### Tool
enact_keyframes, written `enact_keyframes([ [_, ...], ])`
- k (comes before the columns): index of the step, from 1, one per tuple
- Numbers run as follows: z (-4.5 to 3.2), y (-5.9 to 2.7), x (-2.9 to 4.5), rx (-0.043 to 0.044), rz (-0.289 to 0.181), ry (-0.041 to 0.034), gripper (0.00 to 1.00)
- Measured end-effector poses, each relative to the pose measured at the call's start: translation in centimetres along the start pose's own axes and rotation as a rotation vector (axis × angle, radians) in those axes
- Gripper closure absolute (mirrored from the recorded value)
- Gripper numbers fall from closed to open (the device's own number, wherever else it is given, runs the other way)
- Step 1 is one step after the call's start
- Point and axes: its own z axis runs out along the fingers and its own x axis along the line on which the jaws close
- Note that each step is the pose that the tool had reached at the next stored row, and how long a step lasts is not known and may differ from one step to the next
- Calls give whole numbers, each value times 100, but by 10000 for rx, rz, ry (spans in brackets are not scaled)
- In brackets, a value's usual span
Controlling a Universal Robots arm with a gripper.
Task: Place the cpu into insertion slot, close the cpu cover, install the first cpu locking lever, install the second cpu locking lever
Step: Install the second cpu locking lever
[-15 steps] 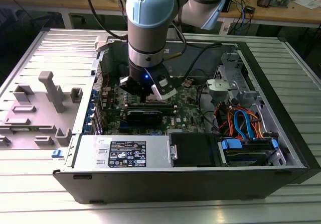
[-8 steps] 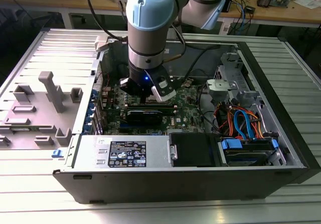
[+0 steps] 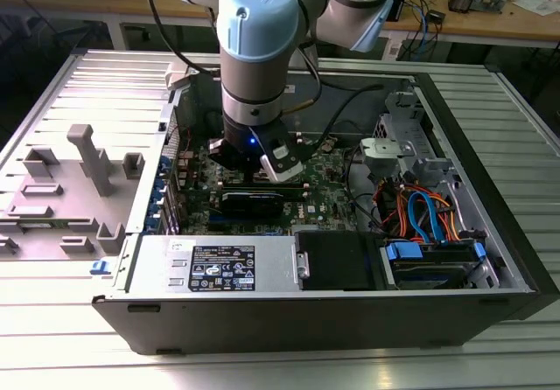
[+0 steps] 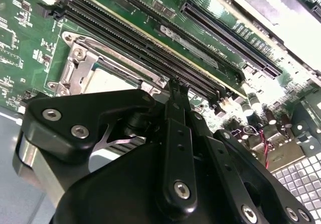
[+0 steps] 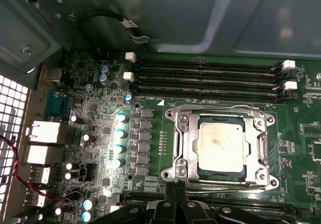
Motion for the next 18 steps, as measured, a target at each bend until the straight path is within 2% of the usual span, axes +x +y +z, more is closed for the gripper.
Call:
enact_keyframes([
  [18,72,33,55,-36,11,-3,89],
])
